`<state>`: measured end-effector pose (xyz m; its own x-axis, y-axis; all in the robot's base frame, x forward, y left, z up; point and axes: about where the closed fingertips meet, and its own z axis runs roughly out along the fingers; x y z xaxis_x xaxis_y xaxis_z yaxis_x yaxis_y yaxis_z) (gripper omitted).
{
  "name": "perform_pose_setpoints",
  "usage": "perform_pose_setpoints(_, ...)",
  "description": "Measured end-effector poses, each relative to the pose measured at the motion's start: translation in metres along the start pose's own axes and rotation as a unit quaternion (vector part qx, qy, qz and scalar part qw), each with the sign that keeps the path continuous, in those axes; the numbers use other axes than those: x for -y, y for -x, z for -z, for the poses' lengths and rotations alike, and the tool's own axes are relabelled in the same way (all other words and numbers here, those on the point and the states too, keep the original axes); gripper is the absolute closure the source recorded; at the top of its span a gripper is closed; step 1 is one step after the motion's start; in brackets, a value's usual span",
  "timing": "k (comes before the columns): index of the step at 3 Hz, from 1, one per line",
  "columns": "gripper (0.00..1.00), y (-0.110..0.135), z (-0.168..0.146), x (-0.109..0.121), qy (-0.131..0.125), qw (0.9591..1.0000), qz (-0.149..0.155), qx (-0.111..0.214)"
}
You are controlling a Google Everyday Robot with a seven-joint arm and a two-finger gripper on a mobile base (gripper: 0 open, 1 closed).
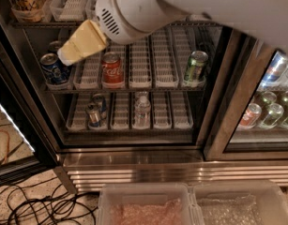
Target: Pick orange can from top shelf of fridge
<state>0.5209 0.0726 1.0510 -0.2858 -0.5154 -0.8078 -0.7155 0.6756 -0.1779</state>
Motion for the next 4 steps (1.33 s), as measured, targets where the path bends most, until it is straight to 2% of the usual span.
perform_pose_setpoints(1,0.00,0.024,-0.040,0.004,-0.008,0.9978,-0.035,0.056)
perform_pose_setpoints(2,0.00,0.042,-0.075,0.010,-0.005,0.9944,-0.064,0.083)
perform_pose_setpoints(4,0.00,0.043,-0.073,0.008,-0.005,0.9942,-0.066,0.084)
